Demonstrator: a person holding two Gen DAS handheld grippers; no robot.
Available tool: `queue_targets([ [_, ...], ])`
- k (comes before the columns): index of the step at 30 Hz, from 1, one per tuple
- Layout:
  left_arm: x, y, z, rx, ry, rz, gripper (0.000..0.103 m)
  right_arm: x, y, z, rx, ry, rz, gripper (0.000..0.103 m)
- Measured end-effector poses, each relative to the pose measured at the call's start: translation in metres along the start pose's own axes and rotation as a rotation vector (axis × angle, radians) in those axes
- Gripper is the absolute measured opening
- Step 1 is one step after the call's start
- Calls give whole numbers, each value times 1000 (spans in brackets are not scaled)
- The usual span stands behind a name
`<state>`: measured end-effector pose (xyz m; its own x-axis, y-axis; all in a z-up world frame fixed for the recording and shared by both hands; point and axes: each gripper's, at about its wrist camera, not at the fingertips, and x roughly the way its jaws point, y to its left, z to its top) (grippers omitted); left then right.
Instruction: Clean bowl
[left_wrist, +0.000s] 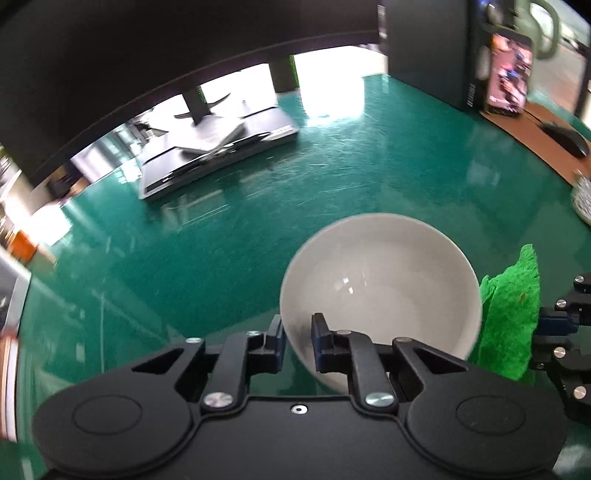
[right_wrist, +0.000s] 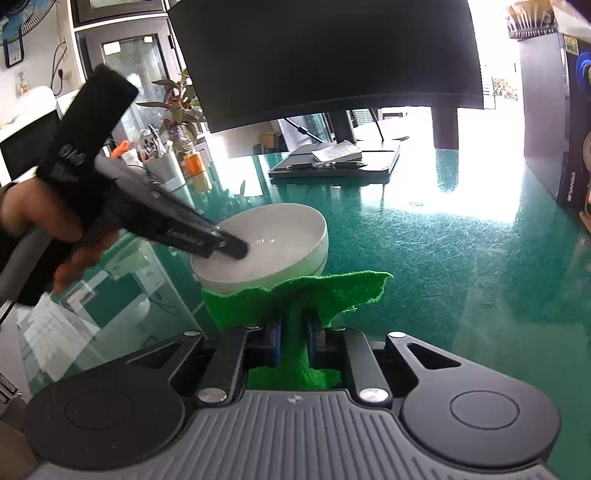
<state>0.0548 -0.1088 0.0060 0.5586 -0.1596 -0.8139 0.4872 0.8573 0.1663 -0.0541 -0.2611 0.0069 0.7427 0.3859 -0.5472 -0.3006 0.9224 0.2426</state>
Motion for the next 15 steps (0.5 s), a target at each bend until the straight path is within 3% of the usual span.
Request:
queue_targets([
  [3, -3, 1, -3, -38, -3, -5, 16, -1, 9, -1, -20, -3, 25, 15],
  [15, -8, -10, -11, -37, -7, 14, 20, 6, 37, -6, -77, 23, 109, 15],
])
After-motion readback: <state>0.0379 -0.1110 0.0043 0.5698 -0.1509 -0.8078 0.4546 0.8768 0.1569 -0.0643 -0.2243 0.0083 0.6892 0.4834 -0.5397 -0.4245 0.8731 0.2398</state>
